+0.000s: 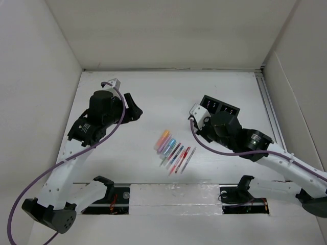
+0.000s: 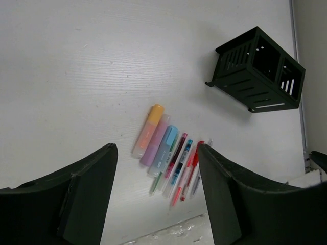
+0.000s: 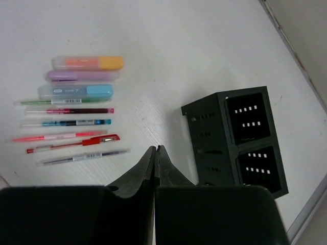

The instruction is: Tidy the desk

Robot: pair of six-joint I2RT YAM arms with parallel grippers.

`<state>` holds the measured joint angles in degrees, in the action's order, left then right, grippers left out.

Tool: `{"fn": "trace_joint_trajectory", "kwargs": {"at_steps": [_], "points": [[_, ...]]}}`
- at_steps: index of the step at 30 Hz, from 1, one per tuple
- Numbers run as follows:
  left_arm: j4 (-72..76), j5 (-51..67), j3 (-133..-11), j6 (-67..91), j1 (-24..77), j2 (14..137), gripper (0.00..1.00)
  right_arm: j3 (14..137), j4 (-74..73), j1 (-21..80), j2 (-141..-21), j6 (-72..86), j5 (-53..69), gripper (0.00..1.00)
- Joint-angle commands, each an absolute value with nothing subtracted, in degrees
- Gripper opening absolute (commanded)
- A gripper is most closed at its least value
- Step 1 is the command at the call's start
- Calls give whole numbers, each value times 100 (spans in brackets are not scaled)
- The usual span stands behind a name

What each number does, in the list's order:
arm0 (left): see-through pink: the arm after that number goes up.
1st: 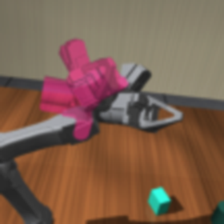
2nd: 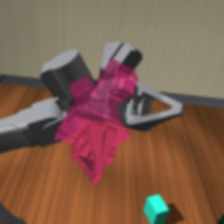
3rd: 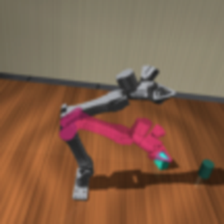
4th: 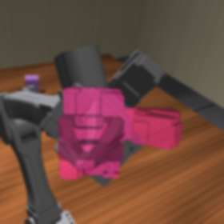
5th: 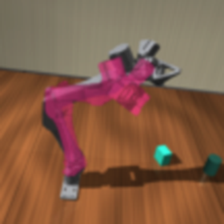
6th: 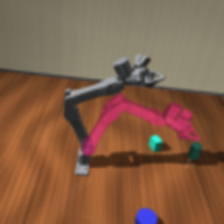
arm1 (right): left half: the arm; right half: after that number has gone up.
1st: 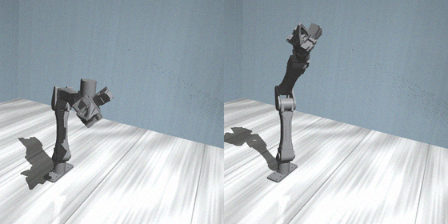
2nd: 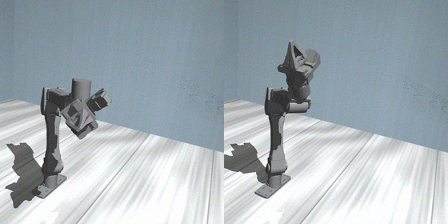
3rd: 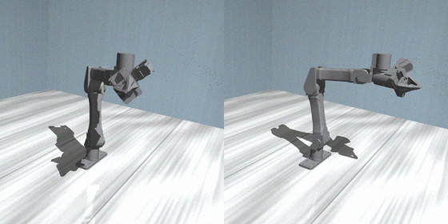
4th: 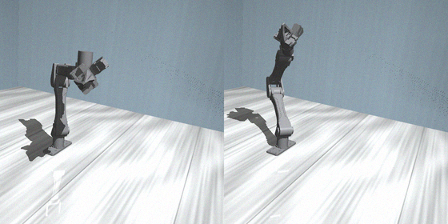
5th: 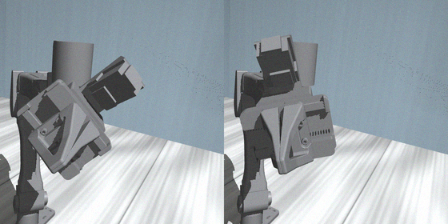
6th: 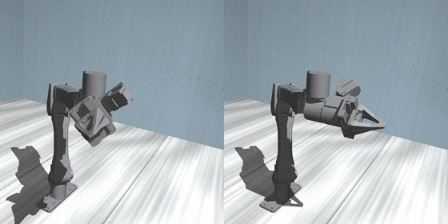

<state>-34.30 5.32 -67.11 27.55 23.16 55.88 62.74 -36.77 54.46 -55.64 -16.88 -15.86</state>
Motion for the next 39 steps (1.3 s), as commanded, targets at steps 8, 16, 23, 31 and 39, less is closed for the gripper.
{"fn": "trace_joint_trajectory", "kwargs": {"at_steps": [8, 16, 23, 31, 39], "points": [[-2769, 1071, -6390, 2830, 2329, 5204, 32, 5406, -3068, 5528, -6124, -625, -1590, 24], [-2689, 1160, -5845, 2690, 2329, 4861, 0, 5335, -2594, 5528, -7171, 455, -1836, 0], [-2689, 1529, -5458, 2531, 2329, 4685, 35, 5318, -3067, 5581, -7813, 1774, -2294, 36], [-2575, 1529, -5282, 2593, 2663, 4579, 36, 4561, -2750, 5581, -7734, 2663, -2109, 54], [-2461, 1687, -5230, 2584, 2716, 4720, 37, 4553, -2374, 5520, -8025, 3154, -1987, 55]]}}
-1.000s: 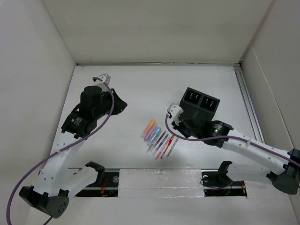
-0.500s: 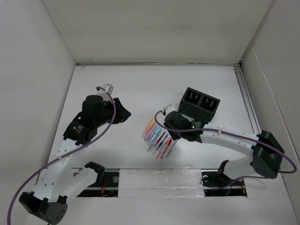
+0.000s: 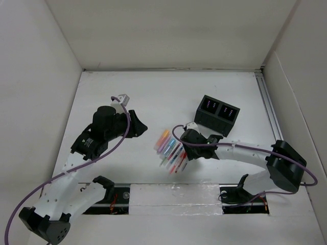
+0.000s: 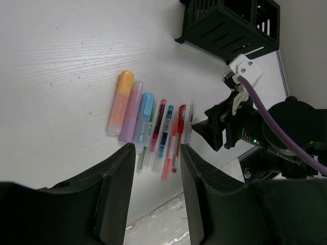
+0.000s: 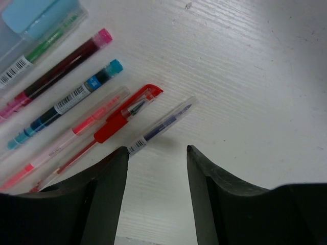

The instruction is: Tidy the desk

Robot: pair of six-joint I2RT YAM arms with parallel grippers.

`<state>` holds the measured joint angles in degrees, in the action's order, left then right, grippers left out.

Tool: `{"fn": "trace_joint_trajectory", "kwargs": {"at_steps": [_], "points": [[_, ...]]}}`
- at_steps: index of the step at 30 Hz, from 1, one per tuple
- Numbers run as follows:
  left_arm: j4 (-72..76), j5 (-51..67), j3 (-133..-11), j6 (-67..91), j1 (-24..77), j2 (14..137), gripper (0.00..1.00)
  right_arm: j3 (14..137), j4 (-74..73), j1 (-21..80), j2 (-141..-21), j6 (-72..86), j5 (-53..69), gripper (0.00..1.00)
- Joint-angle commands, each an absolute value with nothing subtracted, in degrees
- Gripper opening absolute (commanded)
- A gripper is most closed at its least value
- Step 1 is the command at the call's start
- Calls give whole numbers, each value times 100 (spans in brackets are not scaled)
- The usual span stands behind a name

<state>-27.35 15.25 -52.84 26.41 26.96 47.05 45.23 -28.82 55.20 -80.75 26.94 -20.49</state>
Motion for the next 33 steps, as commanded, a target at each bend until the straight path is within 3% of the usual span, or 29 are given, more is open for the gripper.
{"fn": "trace_joint_trajectory", "kwargs": {"at_steps": [1, 8, 11, 23, 29, 33], "points": [[-2452, 1670, -5212, 2593, 2716, 4728, 37, 4527, -2347, 5520, -8016, 3286, -1995, 55], [-2443, 1652, -5194, 2593, 2848, 4799, 37, 4219, -1880, 5292, -7840, 4112, -2030, 45], [-2461, 1644, -5238, 2575, 2848, 4825, 37, 4526, -2477, 5291, -7998, 4324, -2293, 44], [-2496, 1600, -5300, 2549, 2848, 4834, 36, 4193, -2303, 5291, -8420, 4816, -2162, 38], [-2505, 1573, -5361, 2531, 2848, 4878, 36, 3736, -2057, 5186, -8472, 5089, -2057, 24], [-2505, 1521, -5431, 2522, 2848, 4913, 36, 3577, -2038, 5186, -8359, 5045, -2030, 4]]}}
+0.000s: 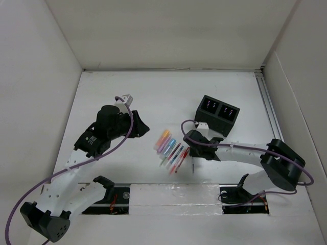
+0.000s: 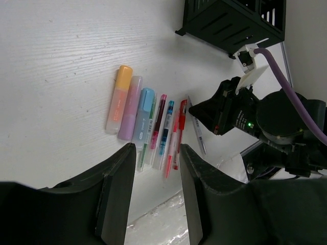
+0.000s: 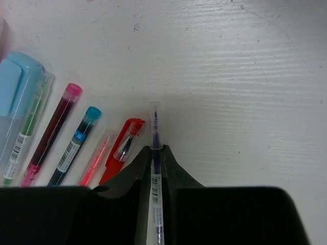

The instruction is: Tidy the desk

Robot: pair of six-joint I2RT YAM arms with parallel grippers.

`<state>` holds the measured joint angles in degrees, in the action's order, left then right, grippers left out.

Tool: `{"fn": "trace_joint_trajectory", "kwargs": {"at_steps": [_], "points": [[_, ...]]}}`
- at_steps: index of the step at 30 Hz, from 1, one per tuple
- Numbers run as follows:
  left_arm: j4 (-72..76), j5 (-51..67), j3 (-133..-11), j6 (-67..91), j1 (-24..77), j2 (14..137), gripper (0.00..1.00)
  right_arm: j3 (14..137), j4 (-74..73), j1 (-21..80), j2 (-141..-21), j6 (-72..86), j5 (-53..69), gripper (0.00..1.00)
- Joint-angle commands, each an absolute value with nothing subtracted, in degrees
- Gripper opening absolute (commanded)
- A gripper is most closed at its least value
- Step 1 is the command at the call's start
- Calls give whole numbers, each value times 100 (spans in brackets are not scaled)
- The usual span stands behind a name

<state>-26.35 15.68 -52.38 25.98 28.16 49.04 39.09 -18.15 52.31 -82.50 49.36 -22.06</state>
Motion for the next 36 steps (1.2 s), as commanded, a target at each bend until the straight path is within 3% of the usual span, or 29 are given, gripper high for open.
{"fn": "trace_joint_trajectory", "kwargs": {"at_steps": [1, 10, 15, 18, 27, 36], "points": [[-2514, 1503, -5440, 2522, 2848, 4913, 36, 3638, -2109, 5186, -8280, 4984, -2143, 1], [-2312, 1398, -5484, 2619, 2848, 4966, 36, 4579, -2611, 5186, -6558, 3281, -3022, 0], [-2127, 1353, -5502, 2698, 2848, 5027, 36, 4510, -973, 4642, -5582, 913, -2840, 0], [-1960, 1371, -5502, 2760, 2848, 5054, 36, 4438, -72, 3808, -5248, -441, -2191, 0], [-1573, 1477, -5537, 2857, 2848, 5229, 35, 5185, 1897, 917, -6449, -1608, 938, 0], [-1591, 1292, -5686, 2839, 2848, 5361, 35, 5406, 3348, -9, -7567, -1109, 2434, 0]]}}
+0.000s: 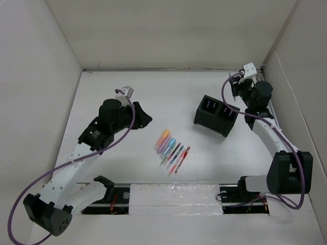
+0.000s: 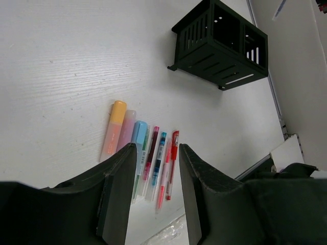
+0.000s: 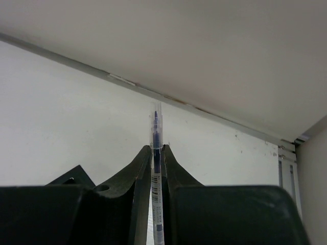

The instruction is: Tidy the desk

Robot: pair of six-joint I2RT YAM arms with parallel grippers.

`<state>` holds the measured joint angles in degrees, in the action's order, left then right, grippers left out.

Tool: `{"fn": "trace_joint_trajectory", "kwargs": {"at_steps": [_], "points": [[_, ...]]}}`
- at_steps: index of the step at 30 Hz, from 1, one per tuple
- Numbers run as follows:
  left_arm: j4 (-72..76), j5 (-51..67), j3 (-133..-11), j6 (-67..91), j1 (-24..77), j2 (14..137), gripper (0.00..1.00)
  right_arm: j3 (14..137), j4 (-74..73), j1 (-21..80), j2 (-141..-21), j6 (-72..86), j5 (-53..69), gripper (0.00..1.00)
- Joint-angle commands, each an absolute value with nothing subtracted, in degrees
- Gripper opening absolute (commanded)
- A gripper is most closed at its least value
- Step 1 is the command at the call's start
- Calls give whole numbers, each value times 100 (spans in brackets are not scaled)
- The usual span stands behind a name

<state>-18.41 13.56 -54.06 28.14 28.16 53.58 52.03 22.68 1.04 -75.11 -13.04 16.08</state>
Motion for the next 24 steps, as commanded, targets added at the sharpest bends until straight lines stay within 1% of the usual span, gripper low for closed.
{"fn": "trace_joint_trajectory", "kwargs": {"at_steps": [1, 5, 10, 15, 19, 21, 24], "points": [[-1591, 1283, -5695, 2848, 2848, 5387, 35, 5336, 3436, -61, -7585, -1038, 2539, 0], [-1608, 1213, -5722, 2865, 2848, 5423, 35, 4896, 3726, -62, -7375, -862, 2522, 0], [-1574, 1204, -5748, 2848, 2848, 5528, 35, 4431, 3709, -62, -6918, -703, 2593, 0], [-1547, 1266, -5801, 2804, 2848, 5651, 35, 3973, 3726, -62, -6847, -686, 2558, 0], [-1591, 1257, -5845, 2751, 2848, 5687, 35, 3569, 4042, -62, -6952, -607, 2645, 0], [-1617, 1239, -5862, 2733, 2848, 5678, 35, 3272, 4104, -62, -6865, -598, 2532, 0], [-1626, 1231, -5845, 2725, 2848, 5660, 35, 3138, 4069, -62, -6724, -580, 2426, 0]]}}
